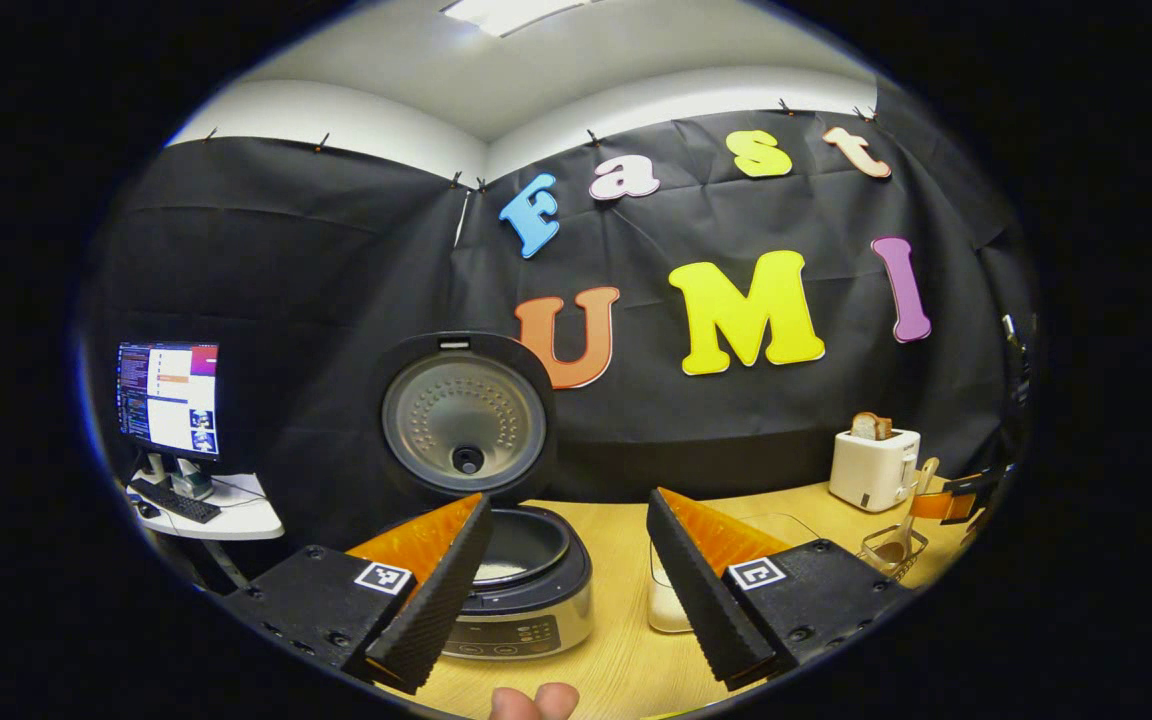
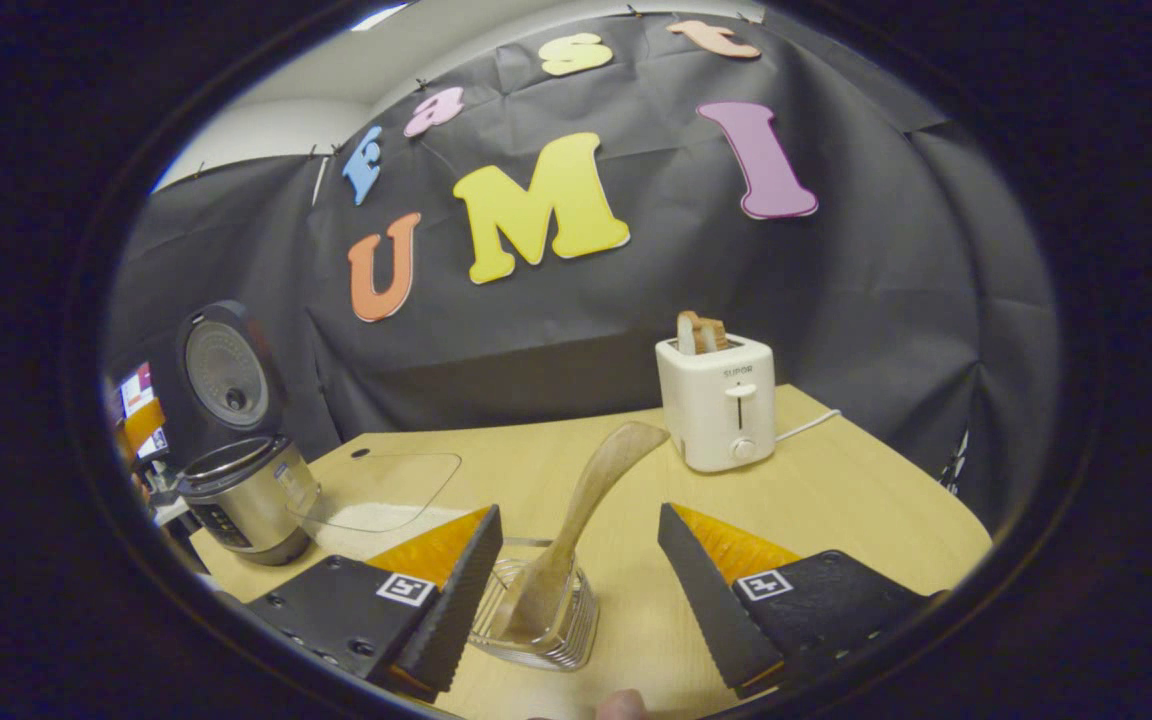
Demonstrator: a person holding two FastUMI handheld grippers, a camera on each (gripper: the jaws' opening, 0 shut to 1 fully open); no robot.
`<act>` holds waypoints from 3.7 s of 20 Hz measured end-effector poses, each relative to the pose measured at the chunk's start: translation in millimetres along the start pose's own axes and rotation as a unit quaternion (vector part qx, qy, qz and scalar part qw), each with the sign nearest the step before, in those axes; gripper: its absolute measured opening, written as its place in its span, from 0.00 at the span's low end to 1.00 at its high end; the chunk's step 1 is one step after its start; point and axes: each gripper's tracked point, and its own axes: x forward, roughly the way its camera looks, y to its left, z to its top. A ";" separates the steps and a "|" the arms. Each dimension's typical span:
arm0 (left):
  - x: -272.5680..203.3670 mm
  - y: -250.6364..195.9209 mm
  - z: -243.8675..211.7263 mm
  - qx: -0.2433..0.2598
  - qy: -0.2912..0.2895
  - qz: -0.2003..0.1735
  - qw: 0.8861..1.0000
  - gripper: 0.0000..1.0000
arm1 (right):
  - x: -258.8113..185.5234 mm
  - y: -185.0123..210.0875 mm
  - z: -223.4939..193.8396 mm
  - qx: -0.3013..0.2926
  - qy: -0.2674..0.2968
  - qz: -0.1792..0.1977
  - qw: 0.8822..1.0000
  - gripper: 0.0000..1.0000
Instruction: Close the left gripper, press the button to open the rice cooker; take a wooden spoon from the chopstick holder with the right hand, scoop a spoonful of rice and pour it into the rice cooker, then put the wooden spoon back into the chopstick holder.
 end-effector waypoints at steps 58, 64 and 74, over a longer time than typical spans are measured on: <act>-22.4 91.0 11.0 0.010 -0.008 0.032 0.999 0.98 | 126.5 191.3 12.9 -0.196 -0.005 -0.047 0.980 0.01; -23.5 95.4 11.4 0.012 -0.007 0.038 0.999 0.98 | 127.1 228.5 -9.2 -0.163 0.006 -0.019 0.986 0.00; -27.0 110.2 12.9 -0.009 -0.007 0.048 0.999 0.98 | 126.2 278.4 -22.9 -0.012 0.029 0.042 0.999 0.00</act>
